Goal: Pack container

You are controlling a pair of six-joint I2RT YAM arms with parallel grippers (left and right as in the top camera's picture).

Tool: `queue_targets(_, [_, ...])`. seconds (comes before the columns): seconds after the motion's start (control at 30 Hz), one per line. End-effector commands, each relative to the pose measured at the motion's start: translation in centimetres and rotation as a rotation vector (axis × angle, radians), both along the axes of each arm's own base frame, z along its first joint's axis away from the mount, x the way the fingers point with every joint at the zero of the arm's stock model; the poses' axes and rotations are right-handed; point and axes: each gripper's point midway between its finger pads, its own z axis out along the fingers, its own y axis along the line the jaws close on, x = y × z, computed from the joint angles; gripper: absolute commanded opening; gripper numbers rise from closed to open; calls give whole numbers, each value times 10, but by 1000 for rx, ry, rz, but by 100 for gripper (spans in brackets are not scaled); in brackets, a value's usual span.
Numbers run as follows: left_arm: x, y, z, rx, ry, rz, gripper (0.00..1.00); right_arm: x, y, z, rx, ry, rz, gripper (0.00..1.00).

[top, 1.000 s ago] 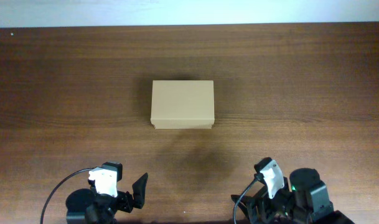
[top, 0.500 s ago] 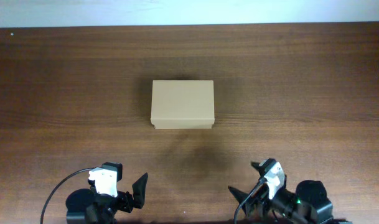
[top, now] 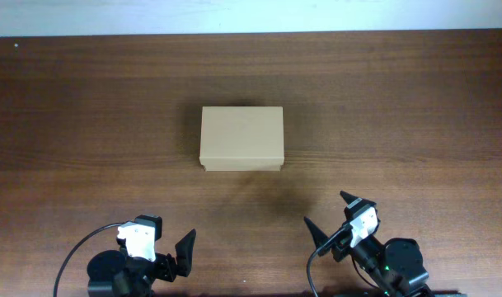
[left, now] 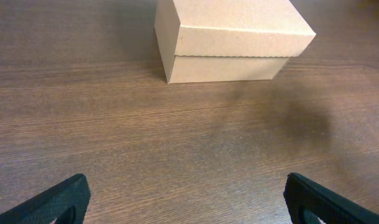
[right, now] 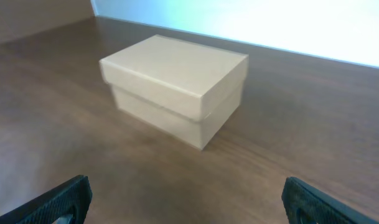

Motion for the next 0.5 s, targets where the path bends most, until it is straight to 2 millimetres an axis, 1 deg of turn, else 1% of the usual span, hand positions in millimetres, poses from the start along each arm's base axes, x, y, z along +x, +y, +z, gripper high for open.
queue_targets(0.0, [1,2,0,-3,-4,12,100,8,-8,3,-1,-42,-59,99])
queue_targets(0.1, [1,1,0,-3,-4,11,100,14,-5,14,33,-118,-59,99])
queue_targets(0.17, [1,1,0,-3,-4,11,100,18,-3,16,58,-173,-60,99])
queue_targets(0.47, [1,1,0,-3,-4,11,100,18,-3,17,58,-173,-60,99])
